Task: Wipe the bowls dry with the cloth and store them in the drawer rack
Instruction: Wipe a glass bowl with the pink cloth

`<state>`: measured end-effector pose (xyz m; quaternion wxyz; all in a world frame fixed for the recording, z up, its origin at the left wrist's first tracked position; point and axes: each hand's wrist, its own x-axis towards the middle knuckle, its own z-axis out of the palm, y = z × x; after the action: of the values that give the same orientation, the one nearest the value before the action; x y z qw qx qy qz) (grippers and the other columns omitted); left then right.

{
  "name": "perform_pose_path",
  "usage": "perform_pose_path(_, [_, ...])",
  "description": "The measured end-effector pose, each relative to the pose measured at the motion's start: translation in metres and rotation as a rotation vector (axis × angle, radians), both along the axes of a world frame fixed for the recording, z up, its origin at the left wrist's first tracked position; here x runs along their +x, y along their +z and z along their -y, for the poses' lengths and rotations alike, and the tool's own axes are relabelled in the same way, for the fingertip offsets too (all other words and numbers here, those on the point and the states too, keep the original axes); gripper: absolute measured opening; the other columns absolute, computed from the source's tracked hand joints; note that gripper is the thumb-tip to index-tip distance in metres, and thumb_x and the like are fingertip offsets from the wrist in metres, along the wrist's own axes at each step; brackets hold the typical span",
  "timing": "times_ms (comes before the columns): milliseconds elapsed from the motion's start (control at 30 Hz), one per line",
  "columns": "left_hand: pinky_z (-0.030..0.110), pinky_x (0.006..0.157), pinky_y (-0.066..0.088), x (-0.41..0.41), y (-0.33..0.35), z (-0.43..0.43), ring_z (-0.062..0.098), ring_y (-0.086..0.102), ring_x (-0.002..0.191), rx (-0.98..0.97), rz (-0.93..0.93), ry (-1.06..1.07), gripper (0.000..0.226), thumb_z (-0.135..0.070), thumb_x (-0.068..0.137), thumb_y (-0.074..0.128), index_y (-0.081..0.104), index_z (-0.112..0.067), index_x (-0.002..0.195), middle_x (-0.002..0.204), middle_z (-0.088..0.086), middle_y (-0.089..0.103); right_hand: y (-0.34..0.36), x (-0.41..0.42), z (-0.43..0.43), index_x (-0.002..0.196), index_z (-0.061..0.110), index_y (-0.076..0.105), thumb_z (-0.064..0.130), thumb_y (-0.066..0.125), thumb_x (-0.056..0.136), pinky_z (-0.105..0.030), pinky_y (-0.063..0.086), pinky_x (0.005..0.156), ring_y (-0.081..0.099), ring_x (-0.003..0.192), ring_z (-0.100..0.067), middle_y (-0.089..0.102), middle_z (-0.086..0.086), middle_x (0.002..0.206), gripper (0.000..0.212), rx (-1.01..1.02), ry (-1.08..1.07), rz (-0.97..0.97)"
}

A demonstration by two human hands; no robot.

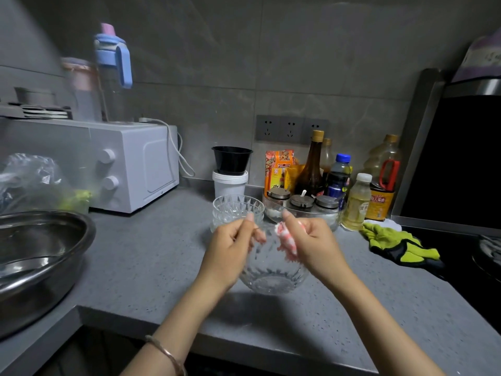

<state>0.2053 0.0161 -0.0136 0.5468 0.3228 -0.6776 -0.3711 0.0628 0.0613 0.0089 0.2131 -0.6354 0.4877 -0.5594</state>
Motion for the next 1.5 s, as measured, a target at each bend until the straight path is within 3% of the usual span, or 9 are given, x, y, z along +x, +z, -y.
perform_pose_path(233, [0.034, 0.045, 0.023, -0.005, 0.000, -0.006, 0.011, 0.025, 0.038, -0.117, -0.065, 0.128, 0.061, -0.039, 0.095, 0.049, 0.034, -0.017, 0.040, 0.039, -0.005, 0.027, -0.009, 0.014, 0.000, 0.054, 0.018, 0.061, 0.049, 0.036, 0.095, -0.032, 0.045, 0.054, 0.059, 0.053, -0.017, 0.062, -0.005, 0.055, 0.057, -0.183, -0.063, -0.072])
perform_pose_path(367, [0.031, 0.055, 0.047, 0.000, 0.003, 0.000, 0.026, 0.058, 0.053, 0.273, -0.429, 0.077, 0.048, -0.031, 0.096, 0.050, 0.066, 0.008, 0.074, 0.059, 0.020, 0.058, -0.041, 0.022, -0.008, 0.137, 0.034, 0.045, 0.049, 0.023, 0.098, -0.020, 0.041, 0.100, 0.048, 0.124, -0.002, 0.051, 0.018, 0.135, 0.047, -0.329, -0.127, -0.085])
perform_pose_path(467, [0.032, 0.060, 0.052, -0.001, 0.005, 0.004, 0.025, 0.066, 0.055, 0.294, -0.442, 0.087, 0.049, -0.031, 0.096, 0.050, 0.065, 0.011, 0.075, 0.062, 0.016, 0.066, -0.056, 0.032, -0.013, 0.149, 0.032, 0.017, 0.046, 0.018, 0.101, -0.031, 0.014, 0.118, 0.017, 0.145, -0.011, 0.019, 0.014, 0.156, 0.051, -0.449, -0.271, -0.412])
perform_pose_path(600, [0.020, 0.048, 0.038, -0.006, 0.000, 0.000, 0.011, 0.048, 0.041, 0.242, -0.331, 0.090, 0.054, -0.026, 0.097, 0.050, 0.053, -0.015, 0.045, 0.045, 0.000, 0.052, -0.040, 0.031, -0.006, 0.140, 0.019, 0.044, 0.039, 0.029, 0.100, -0.035, 0.026, 0.112, 0.037, 0.136, -0.014, 0.045, 0.001, 0.144, 0.047, -0.598, -0.407, -0.725])
perform_pose_path(767, [0.035, 0.060, 0.034, -0.006, -0.005, -0.004, 0.024, 0.041, 0.059, 0.234, -0.345, 0.027, 0.061, -0.050, 0.084, 0.057, 0.056, 0.008, 0.066, 0.065, 0.015, 0.048, -0.022, 0.020, 0.003, 0.084, 0.018, 0.066, 0.052, 0.036, 0.091, -0.025, 0.041, 0.060, 0.056, 0.068, -0.005, 0.063, 0.002, 0.073, 0.046, -0.252, -0.170, -0.107])
perform_pose_path(1000, [0.033, 0.066, 0.040, 0.002, -0.007, 0.000, 0.025, 0.046, 0.063, 0.206, -0.249, -0.029, 0.064, -0.051, 0.091, 0.049, 0.048, 0.004, 0.059, 0.064, 0.013, 0.051, -0.022, 0.008, 0.001, 0.040, 0.018, 0.048, 0.042, 0.048, 0.092, -0.020, 0.035, 0.047, 0.041, 0.042, -0.008, 0.044, 0.001, 0.042, 0.057, -0.107, -0.040, 0.236])
perform_pose_path(1200, [0.037, 0.049, 0.036, -0.004, -0.003, -0.008, 0.008, 0.038, 0.046, -0.227, 0.115, 0.050, 0.058, -0.060, 0.089, 0.044, 0.055, -0.013, 0.056, 0.046, 0.001, 0.045, -0.016, 0.010, 0.001, 0.054, 0.005, 0.056, 0.055, 0.045, 0.083, -0.042, 0.040, 0.048, 0.045, 0.044, -0.019, 0.052, -0.013, 0.045, 0.059, -0.113, -0.133, -0.066])
perform_pose_path(1367, [0.039, 0.049, 0.034, -0.005, -0.009, -0.005, 0.017, 0.034, 0.048, -0.158, 0.014, 0.044, 0.070, -0.064, 0.082, 0.053, 0.048, 0.001, 0.055, 0.047, 0.011, 0.037, -0.029, 0.013, 0.000, 0.057, 0.010, 0.054, 0.056, 0.042, 0.088, -0.041, 0.036, 0.049, 0.047, 0.050, -0.016, 0.054, -0.010, 0.053, 0.056, -0.172, -0.123, 0.033])
perform_pose_path(1500, [0.034, 0.056, 0.036, -0.005, -0.007, -0.004, 0.023, 0.042, 0.050, 0.099, -0.218, 0.020, 0.062, -0.052, 0.086, 0.059, 0.050, 0.000, 0.055, 0.052, 0.027, 0.043, -0.052, 0.017, -0.006, 0.125, 0.040, 0.053, 0.048, 0.026, 0.098, -0.026, 0.044, 0.093, 0.053, 0.115, -0.001, 0.057, 0.018, 0.124, 0.039, -0.316, -0.236, -0.165])
